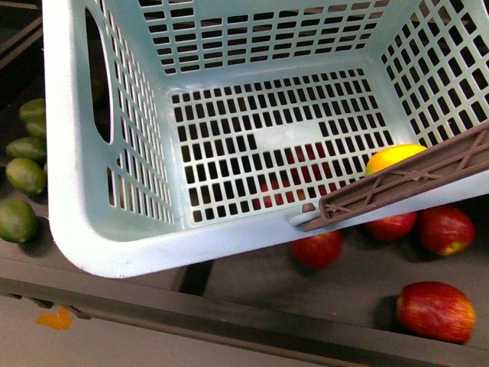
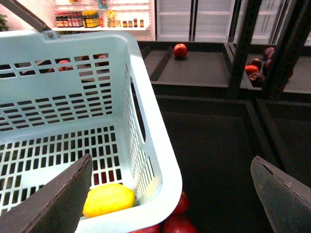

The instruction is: Pick lemon and mango into basket

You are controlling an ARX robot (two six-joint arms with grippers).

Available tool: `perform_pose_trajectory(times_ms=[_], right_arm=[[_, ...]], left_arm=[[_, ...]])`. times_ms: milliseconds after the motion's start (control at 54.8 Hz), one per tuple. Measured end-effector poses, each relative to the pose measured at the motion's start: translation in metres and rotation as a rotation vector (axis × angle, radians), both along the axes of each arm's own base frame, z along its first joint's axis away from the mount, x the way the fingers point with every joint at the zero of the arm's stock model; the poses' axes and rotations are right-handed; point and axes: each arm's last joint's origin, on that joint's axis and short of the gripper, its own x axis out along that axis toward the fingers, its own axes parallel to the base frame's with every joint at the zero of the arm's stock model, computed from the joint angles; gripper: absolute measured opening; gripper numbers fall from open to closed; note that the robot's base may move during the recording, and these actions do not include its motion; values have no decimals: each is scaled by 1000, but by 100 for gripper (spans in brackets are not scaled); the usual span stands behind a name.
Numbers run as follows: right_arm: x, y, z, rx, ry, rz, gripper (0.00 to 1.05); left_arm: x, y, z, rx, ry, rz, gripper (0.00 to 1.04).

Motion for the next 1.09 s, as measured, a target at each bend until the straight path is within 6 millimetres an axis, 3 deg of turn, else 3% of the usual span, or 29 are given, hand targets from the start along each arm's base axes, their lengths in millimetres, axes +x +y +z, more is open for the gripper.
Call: perform_pose_trajectory(times_ms=[1094], right_arm=[[0, 0, 0, 0, 1, 3, 96]], left_arm=[[1, 0, 0, 3, -3, 5, 4]])
